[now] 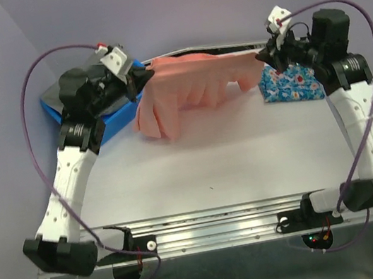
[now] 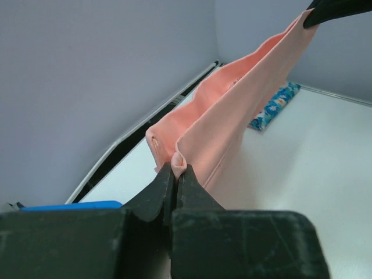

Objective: Fold and stack the skirts
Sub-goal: Flatten the skirt out

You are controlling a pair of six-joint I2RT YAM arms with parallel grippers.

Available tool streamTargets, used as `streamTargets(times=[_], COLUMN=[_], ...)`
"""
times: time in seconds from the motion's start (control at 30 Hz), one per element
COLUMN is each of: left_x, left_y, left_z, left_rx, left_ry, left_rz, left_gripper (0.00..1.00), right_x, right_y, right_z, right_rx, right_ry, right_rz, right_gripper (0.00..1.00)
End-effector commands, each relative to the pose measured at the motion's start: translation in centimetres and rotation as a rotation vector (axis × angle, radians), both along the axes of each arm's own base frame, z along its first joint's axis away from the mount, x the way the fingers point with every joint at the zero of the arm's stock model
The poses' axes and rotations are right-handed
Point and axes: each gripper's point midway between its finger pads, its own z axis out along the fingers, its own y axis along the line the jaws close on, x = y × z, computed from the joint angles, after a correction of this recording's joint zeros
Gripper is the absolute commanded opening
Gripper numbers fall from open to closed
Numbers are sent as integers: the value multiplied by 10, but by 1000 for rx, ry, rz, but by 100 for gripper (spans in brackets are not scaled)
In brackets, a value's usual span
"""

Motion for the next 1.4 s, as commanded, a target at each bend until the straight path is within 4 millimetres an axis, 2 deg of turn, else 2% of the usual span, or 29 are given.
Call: streamTargets(times=[0.0,0.07,0.1,0.13,0.17,0.23,0.33,0.4,0.47,0.53,0.57,0.6,0.67,0.7,0.8,0.83,0.87,0.9,0.93,0.97,1.0,1.03,1.07,1.1,1.13,1.17,1.2,1.33,1.37], left_x=[-63,-83,-107,-118,-138,-152,-177,-186,-184,-166,-149,-138,-112,-88,-34,-20,3,15,37,61,74,83,95,97,97,96,89,69,60], left_y=[31,31,34,35,41,49,61,61,59,55,50,48,46,40,23,21,8,3,4,4,6,6,11,13,15,18,24,36,38], left_z=[46,38,49,50,55,56,54,40,26,-4,-27,-38,-61,-84,-129,-139,-153,-158,-147,-175,-177,-183,-182,-181,-181,-180,-180,-193,-208], left_rx=[-28,-32,-64,-67,-71,-64,-31,4,16,37,45,46,33,45,84,91,100,105,93,125,144,178,208,225,242,256,296,340,358], left_ry=[-230,-198,-211,-216,-239,-240,-252,-217,-176,-76,2,47,148,223,354,377,392,393,358,417,433,452,497,512,519,518,503,534,573], left_rz=[81,52,39,32,37,73,103,86,76,73,71,74,125,135,238,258,254,256,306,347,366,364,374,365,364,362,368,390,380], left_gripper=[0,0,0,0,0,0,0,0,0,0,0,0,0,0,0,0,0,2,11,21,28,40,48,53,57,83,98,99,98], right_x=[-45,-78,-99,-102,-124,-151,-175,-175,-160,-133,-122,-112,-76,-64,-1,-1,25,40,65,79,100,106,116,124,119,119,116,94,81], right_y=[-37,-32,-30,-30,-29,-31,-34,-34,-37,-40,-41,-41,-41,-40,-41,-40,-41,-43,-51,-56,-61,-70,-74,-75,-76,-75,-74,-51,-38], right_z=[7,20,35,34,46,49,50,41,23,-10,-24,-39,-80,-96,-152,-152,-168,-174,-201,-209,-191,-200,-219,-204,-215,-213,-212,-223,-231], right_rx=[-137,-130,-125,-126,-128,-155,-187,-189,-189,-179,-181,-178,-163,-154,-132,-126,-108,-100,-106,-116,-113,-139,-182,-186,-198,-203,-220,-244,-265], right_ry=[-100,-133,-181,-169,-193,-202,-214,-187,-140,-62,-32,4,85,119,191,195,218,224,266,283,249,302,350,331,372,373,372,435,464], right_rz=[-103,-65,-48,-47,-38,-29,-27,-27,-46,-71,-80,-81,-100,-105,-138,-141,-167,-191,-252,-286,-324,-379,-380,-381,-381,-368,-348,-211,-119], right_gripper=[1,1,1,1,1,1,1,1,1,1,1,1,1,1,1,1,1,6,16,41,53,62,69,77,78,79,84,82,78])
